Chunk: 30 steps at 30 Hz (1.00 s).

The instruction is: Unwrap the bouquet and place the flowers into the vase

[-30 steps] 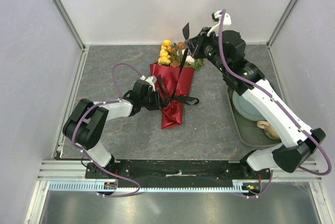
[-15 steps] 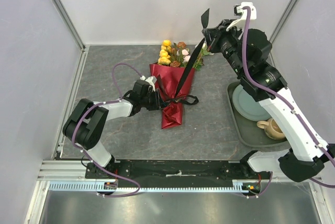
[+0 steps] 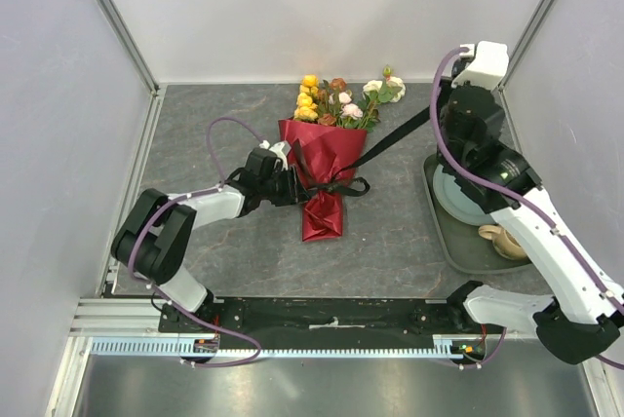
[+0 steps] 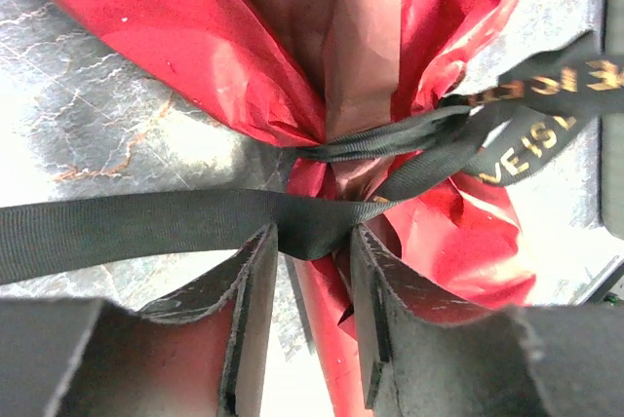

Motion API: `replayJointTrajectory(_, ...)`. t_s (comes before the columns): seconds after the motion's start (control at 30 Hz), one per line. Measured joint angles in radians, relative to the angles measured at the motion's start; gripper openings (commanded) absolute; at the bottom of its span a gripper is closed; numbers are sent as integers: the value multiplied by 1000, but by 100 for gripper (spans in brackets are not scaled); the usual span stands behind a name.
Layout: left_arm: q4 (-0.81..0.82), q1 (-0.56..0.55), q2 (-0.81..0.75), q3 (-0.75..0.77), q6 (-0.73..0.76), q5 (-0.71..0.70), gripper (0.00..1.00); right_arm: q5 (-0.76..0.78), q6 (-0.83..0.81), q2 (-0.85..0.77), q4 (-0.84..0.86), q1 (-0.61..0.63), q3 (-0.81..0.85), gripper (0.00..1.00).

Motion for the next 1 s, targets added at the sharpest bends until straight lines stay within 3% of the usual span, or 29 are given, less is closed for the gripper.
replayJointTrajectory(0.2, -69, 0, -95, 4, 9, 1, 60, 144, 111, 0, -92, -17, -170, 0)
replayJointTrajectory(0.43, -152, 0, -253, 47, 39, 0, 66, 163, 334, -10, -243, -149, -337, 3)
replayJointTrajectory(0.53, -166, 0, -290, 55, 46, 0, 73, 161, 450, -76, -279, -160, -418, 2)
replayJointTrajectory(0.73, -232, 0, -238, 108, 88, 4, 66, 34, 570, -198, -235, -164, -569, 3)
replayJointTrajectory(0.87, -259, 0, -116, 196, 142, 4, 52, -100, 568, -216, -199, -164, -649, 5)
replayJointTrajectory(1.0, -280, 0, -2, 264, 182, 6, 55, -192, 557, -216, -174, -164, -653, 6)
